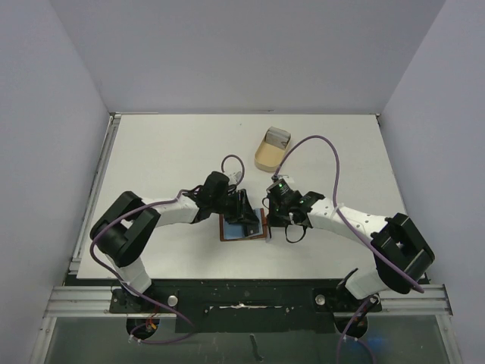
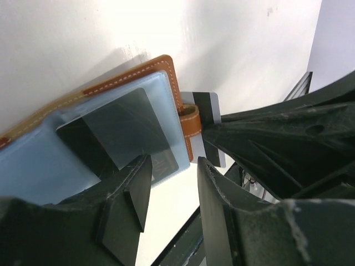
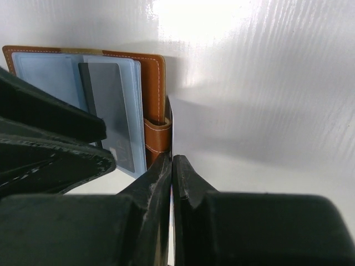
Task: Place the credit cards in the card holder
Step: Insert the credit card into the card holder.
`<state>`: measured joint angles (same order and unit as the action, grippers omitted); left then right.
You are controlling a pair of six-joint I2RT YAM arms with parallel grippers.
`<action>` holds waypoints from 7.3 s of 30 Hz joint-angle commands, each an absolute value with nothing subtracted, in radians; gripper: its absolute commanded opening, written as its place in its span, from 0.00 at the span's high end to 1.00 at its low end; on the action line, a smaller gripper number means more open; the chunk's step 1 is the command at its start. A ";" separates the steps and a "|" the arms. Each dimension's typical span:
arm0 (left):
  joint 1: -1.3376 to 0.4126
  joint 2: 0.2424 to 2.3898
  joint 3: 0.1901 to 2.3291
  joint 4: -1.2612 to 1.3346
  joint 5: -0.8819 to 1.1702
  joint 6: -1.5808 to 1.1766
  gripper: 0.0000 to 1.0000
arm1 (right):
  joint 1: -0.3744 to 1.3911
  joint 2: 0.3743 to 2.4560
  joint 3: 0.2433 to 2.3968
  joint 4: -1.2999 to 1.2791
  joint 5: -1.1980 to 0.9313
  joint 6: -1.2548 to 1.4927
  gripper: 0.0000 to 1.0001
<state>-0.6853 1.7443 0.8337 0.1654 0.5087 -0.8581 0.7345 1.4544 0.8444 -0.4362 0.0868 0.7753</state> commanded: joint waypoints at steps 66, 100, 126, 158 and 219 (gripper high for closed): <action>-0.410 1.332 0.617 -0.108 0.365 -0.807 0.58 | 0.802 1.368 1.009 -0.456 0.155 0.759 1.00; -0.400 1.474 0.428 0.341 0.584 -0.951 1.00 | 0.856 1.642 1.066 -0.381 0.141 0.787 1.00; -0.404 1.478 0.422 0.351 0.593 -0.963 1.00 | 0.853 1.568 1.041 -0.448 0.211 0.765 1.00; -0.488 1.620 0.472 0.373 0.560 -0.936 1.00 | 0.641 1.487 0.701 0.046 -0.247 0.805 1.00; -0.547 1.615 0.419 0.461 0.560 -0.977 1.00 | 0.550 1.599 0.596 0.290 -0.436 0.843 1.00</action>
